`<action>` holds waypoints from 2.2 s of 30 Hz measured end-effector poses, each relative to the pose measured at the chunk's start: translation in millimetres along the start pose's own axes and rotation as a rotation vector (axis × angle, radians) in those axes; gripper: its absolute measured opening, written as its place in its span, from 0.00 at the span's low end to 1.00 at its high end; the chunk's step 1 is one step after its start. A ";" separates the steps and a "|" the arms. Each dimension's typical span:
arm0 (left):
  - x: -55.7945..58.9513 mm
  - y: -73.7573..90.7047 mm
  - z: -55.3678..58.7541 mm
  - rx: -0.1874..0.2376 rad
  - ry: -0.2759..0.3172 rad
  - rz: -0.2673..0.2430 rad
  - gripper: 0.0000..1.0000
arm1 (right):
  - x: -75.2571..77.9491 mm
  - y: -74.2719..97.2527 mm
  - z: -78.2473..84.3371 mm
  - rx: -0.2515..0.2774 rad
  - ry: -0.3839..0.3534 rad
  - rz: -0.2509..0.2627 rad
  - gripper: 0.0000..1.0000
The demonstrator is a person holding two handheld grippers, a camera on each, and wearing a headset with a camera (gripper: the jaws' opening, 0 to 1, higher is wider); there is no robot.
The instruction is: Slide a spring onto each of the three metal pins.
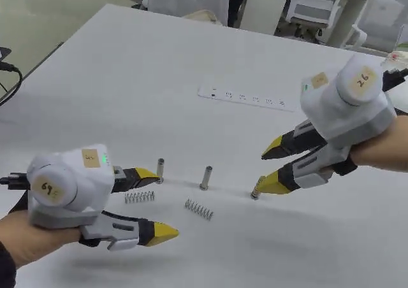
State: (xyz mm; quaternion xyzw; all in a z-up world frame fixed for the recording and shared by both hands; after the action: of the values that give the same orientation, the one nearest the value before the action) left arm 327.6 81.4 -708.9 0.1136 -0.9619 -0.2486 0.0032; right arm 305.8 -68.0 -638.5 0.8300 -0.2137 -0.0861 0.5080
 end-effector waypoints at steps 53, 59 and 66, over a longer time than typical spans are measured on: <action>1.2 -68.8 18.0 -0.165 -0.159 0.171 0.28 | -49.7 1.4 90.1 0.326 -0.519 0.176 0.61; -0.2 -69.7 20.1 -0.177 -0.159 0.170 0.26 | -45.5 3.9 94.2 0.338 -0.546 0.206 0.69; -1.4 -69.4 23.9 -0.202 -0.143 0.163 0.21 | -41.7 4.8 95.9 0.347 -0.555 0.227 0.77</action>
State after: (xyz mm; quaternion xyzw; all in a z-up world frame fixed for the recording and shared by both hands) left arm 342.5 34.0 -763.0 0.0162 -0.9359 -0.3503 -0.0337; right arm 232.7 -128.8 -682.3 0.8197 -0.4463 -0.2140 0.2882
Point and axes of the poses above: the centre of the closed fingertips' face, and the gripper's own axes: y roughly backward along the fingers, x roughly to its right, z roughly out of its underside, the point moved 3 cm from there along y, roughly backward along the fingers, and after that the axes turned 4 degrees about -x, right-handed, at the moved point
